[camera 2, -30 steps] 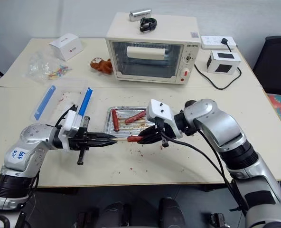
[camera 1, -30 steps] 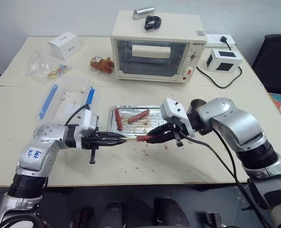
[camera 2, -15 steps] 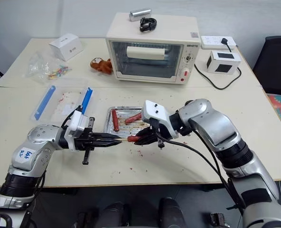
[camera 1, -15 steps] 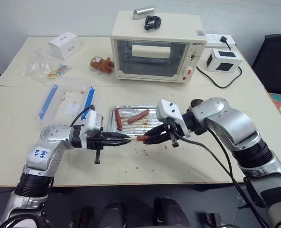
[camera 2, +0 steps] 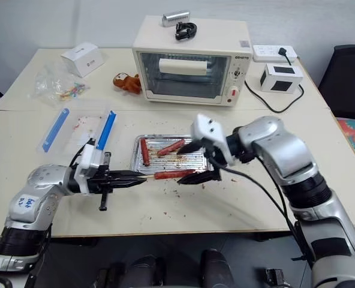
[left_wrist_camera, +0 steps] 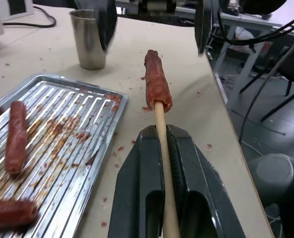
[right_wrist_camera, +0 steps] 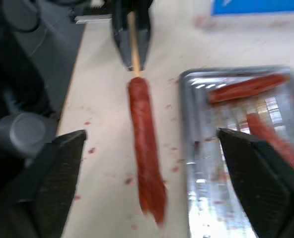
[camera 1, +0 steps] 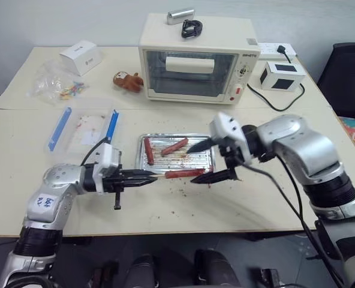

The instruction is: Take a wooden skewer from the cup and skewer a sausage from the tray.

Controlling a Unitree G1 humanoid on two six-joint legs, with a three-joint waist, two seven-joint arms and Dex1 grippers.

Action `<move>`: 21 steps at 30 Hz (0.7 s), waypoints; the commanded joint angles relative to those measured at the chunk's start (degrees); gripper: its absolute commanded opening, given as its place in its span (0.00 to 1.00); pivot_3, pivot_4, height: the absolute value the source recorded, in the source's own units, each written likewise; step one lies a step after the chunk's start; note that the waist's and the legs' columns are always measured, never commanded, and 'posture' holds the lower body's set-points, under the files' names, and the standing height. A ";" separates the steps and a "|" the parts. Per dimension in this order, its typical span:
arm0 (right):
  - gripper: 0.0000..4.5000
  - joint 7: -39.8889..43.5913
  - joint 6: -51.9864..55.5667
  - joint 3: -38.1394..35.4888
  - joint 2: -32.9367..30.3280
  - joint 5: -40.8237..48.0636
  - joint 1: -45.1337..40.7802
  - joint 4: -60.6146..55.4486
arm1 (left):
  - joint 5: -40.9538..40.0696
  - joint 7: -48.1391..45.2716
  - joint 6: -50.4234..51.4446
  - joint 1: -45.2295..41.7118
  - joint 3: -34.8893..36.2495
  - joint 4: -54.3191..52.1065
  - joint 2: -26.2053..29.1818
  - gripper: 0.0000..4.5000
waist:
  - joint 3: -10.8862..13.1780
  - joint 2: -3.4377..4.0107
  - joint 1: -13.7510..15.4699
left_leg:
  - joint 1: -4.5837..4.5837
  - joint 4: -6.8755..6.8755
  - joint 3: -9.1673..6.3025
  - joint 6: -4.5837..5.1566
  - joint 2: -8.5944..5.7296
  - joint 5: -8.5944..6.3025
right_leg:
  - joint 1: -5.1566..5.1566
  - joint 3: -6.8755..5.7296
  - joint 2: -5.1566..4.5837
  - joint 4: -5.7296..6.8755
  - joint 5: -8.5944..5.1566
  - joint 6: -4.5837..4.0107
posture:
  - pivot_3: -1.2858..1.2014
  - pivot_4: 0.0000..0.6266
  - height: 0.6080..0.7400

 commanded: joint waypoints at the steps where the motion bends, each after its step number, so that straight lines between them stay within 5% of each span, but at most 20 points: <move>1: 1.00 1.51 -2.98 -8.99 -2.01 5.97 5.43 -3.84 | -3.50 2.67 -0.70 4.13 7.69 -2.13 0.49 0.00 | 0.00 0.00 0.07 | 0.01 0.00 -0.02 0.00 0.10 0.00 | 0.01 -0.03 -0.03 0.00 0.00 0.00 | 0.52 0.24 1.00; 7: 1.00 -4.88 -8.10 -21.97 -0.54 11.15 22.43 -12.36 | -6.95 11.62 -0.72 10.09 19.67 -3.00 -1.42 0.00 | -0.02 -0.04 0.49 | 0.03 -0.01 -0.15 0.04 0.10 -0.01 | 0.15 -0.14 -0.14 -0.04 0.00 0.01 | 0.52 0.24 1.00; 11: 1.00 -9.76 -17.58 -28.91 8.33 15.11 32.42 -16.77 | -7.37 23.87 -1.17 7.80 26.63 0.79 -5.53 0.00 | -0.04 -0.06 1.08 | 0.16 0.00 -0.13 0.11 0.03 0.04 | 0.24 -0.10 -0.18 0.04 0.03 0.05 | 0.52 0.24 1.00; 21: 1.00 -18.34 -31.86 -28.77 13.54 9.33 41.23 -18.67 | -0.04 40.02 -0.73 -3.31 24.04 12.69 -8.08 0.00 | -0.09 -0.14 1.55 | 0.17 0.00 -0.10 0.16 -0.10 0.08 | 0.23 -0.05 -0.16 0.06 0.08 0.15 | 0.52 0.24 1.00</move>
